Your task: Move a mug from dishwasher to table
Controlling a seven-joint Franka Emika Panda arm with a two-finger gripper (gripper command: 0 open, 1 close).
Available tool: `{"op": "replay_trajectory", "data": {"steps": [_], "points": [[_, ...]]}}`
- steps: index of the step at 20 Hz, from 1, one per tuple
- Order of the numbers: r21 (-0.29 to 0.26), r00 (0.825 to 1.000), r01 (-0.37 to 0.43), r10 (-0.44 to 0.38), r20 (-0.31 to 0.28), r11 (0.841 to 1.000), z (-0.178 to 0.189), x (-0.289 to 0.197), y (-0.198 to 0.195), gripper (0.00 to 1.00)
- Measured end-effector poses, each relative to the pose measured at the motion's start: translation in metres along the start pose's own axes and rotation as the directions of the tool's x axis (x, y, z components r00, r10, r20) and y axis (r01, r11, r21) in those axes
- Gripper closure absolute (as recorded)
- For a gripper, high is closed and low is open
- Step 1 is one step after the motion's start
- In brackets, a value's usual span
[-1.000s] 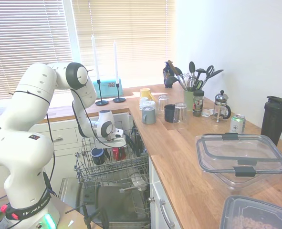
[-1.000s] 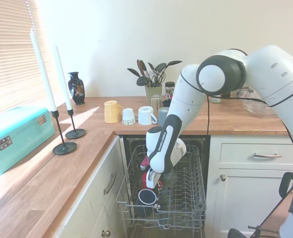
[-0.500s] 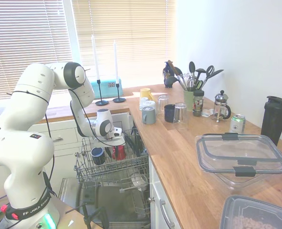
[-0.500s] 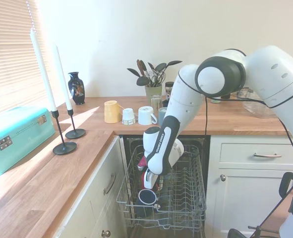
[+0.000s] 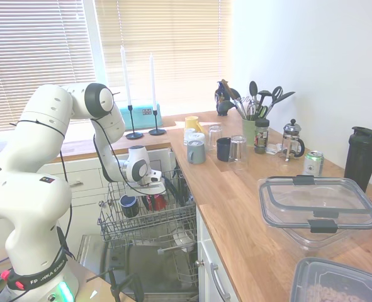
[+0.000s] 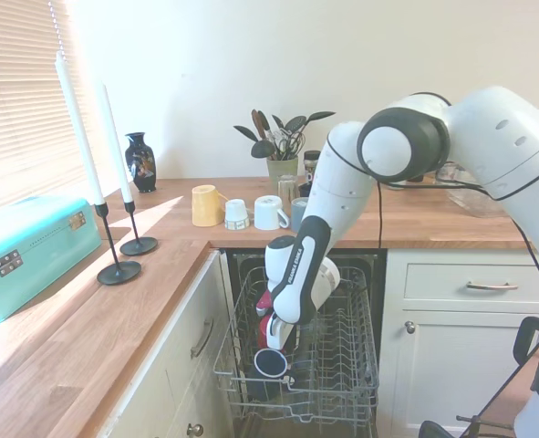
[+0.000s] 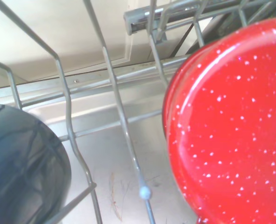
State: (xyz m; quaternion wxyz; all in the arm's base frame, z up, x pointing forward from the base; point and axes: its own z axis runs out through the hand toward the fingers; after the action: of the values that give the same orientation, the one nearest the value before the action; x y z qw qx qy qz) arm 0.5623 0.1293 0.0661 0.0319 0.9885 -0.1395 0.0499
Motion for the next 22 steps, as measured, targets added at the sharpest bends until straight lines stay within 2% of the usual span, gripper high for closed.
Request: {"op": "replay_trajectory", "data": {"steps": [6, 14, 22], "points": [[-0.007, 1.000, -0.009, 0.009, -0.030, 1.000, -0.006, -0.005, -0.001, 1.00], [-0.011, 0.995, 0.000, -0.001, -0.103, 1.000, -0.081, -0.040, 0.007, 1.00], [-0.023, 0.989, 0.004, -0.007, -0.150, 1.000, -0.123, -0.064, 0.011, 1.00]]}}
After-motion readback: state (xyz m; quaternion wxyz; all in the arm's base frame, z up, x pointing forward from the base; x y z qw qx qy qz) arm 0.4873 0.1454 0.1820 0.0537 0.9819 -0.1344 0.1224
